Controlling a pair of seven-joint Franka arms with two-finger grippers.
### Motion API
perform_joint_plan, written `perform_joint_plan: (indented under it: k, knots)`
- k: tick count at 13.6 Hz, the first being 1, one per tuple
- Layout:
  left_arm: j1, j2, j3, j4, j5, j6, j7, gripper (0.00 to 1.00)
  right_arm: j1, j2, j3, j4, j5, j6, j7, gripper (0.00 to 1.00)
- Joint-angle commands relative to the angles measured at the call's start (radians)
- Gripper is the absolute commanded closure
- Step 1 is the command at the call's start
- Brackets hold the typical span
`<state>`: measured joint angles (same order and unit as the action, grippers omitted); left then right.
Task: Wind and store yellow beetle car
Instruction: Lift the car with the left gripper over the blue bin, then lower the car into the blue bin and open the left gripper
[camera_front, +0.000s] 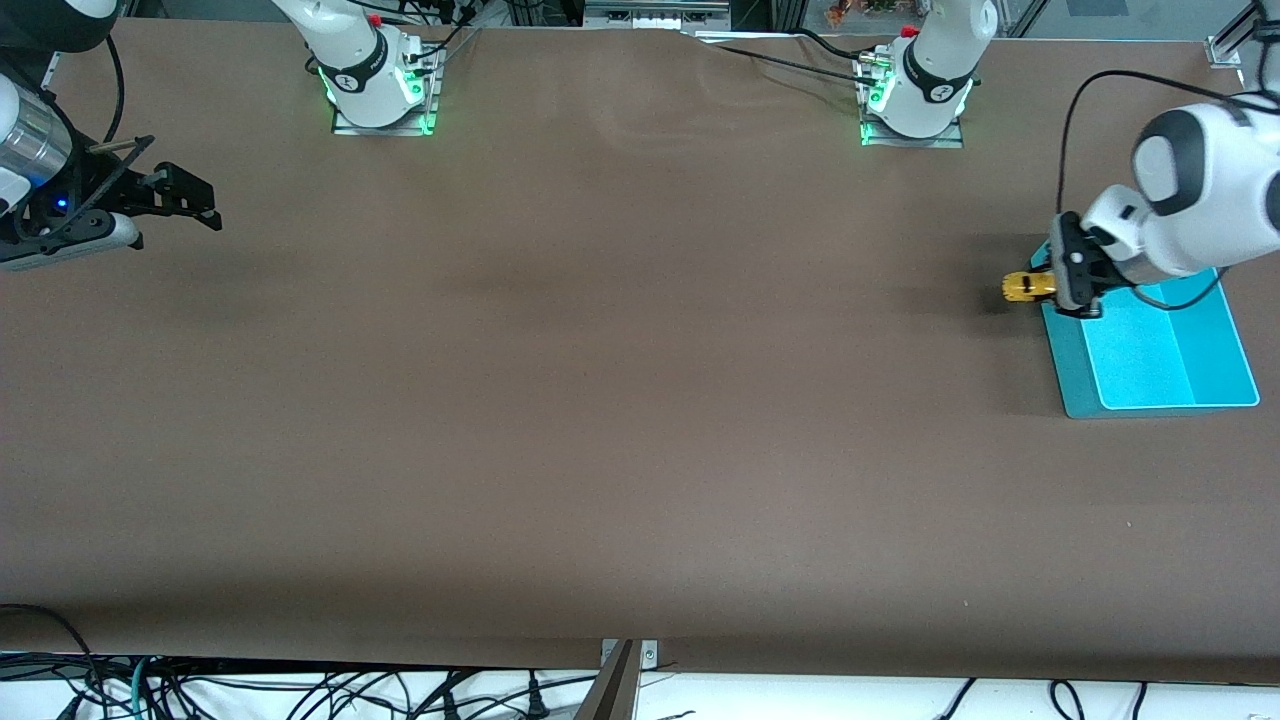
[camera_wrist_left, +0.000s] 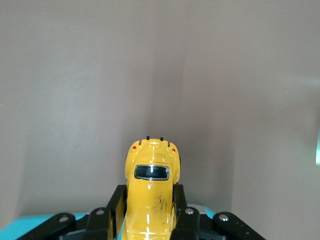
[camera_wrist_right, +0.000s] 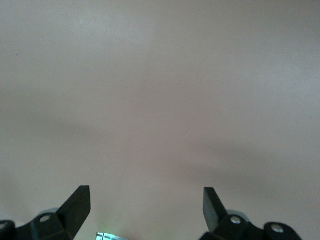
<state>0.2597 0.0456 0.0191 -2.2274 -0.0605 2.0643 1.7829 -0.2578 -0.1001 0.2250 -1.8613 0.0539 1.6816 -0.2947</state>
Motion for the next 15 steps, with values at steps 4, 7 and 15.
perform_joint_plan:
  k: [4, 7, 15]
  knots:
    - [0.208, 0.105, 0.007, 0.103, 0.023, -0.004, 0.234, 1.0, 0.009, -0.012, -0.009, -0.013, 0.01, 0.009, 0.011, 0.0]
    - [0.257, 0.169, 0.007, 0.103, 0.037, 0.094, 0.234, 1.0, 0.009, -0.012, -0.009, -0.015, 0.01, 0.009, 0.011, 0.0]
    - [0.286, 0.321, 0.007, 0.1, 0.036, 0.281, 0.236, 1.0, 0.009, -0.01, -0.009, -0.015, 0.009, 0.009, 0.011, 0.0]
